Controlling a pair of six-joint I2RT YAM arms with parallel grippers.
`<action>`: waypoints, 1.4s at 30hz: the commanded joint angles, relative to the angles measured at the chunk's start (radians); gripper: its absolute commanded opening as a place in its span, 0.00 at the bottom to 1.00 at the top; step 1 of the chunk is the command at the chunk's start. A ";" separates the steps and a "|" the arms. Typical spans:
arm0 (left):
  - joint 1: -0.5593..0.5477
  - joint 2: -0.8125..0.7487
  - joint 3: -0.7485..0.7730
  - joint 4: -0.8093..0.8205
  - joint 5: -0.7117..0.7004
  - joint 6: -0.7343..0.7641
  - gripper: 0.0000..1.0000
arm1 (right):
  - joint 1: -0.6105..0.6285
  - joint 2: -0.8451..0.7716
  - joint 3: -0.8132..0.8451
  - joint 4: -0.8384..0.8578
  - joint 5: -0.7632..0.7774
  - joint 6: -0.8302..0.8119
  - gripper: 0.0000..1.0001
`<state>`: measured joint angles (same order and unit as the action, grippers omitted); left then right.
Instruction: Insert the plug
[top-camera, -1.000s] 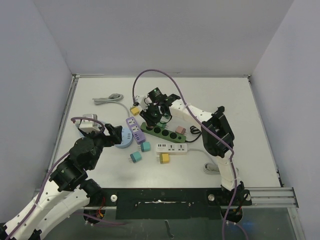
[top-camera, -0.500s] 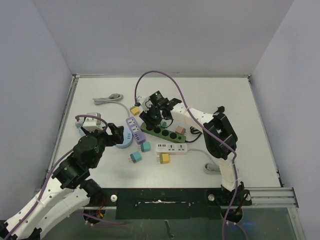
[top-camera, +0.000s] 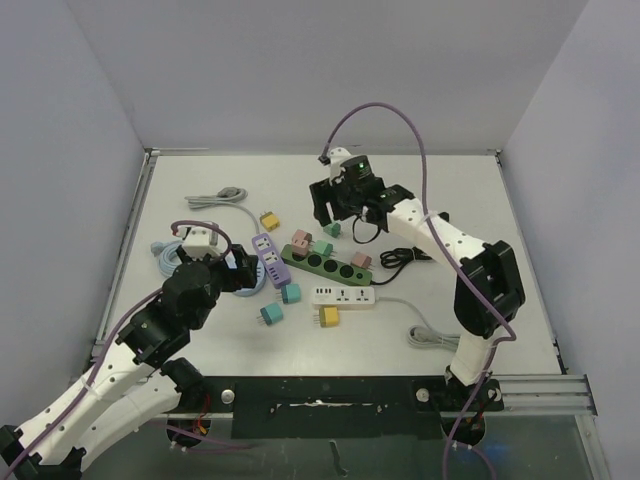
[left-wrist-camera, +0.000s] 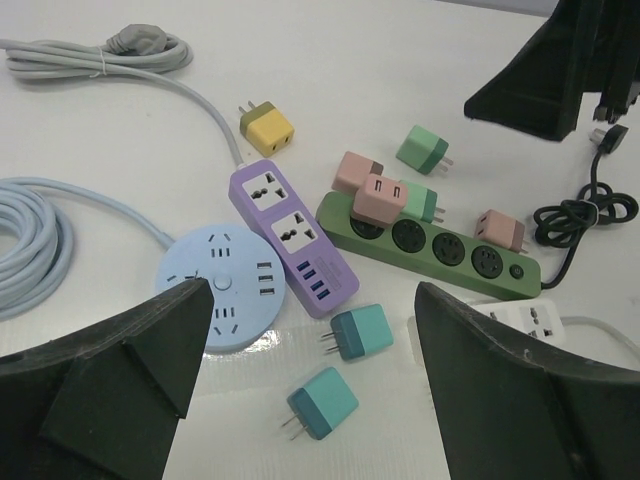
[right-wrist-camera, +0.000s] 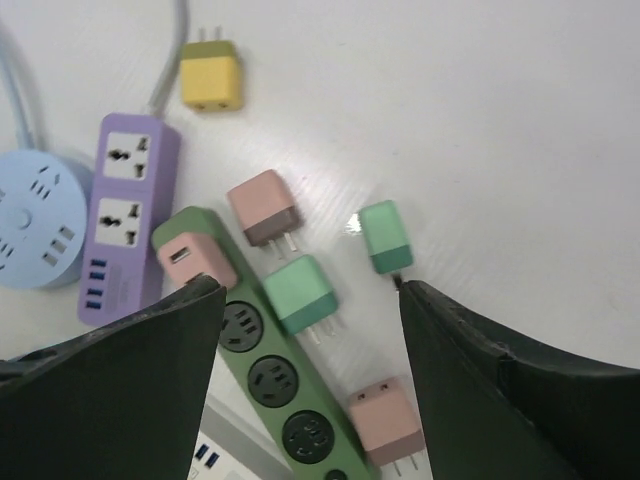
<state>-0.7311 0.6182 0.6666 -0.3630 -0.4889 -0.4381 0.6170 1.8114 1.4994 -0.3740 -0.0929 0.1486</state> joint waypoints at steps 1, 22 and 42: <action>0.004 0.003 0.031 0.065 0.057 -0.025 0.83 | -0.082 0.017 -0.013 0.024 0.081 0.072 0.71; 0.004 0.046 -0.005 0.133 0.132 -0.096 0.82 | -0.122 0.348 0.291 -0.162 -0.047 -0.098 0.63; 0.004 0.042 -0.036 0.145 0.149 -0.109 0.82 | -0.087 0.378 0.307 -0.145 -0.013 -0.146 0.23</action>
<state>-0.7311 0.6617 0.6296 -0.2813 -0.3687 -0.5396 0.5301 2.2333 1.7813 -0.5465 -0.1253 0.0273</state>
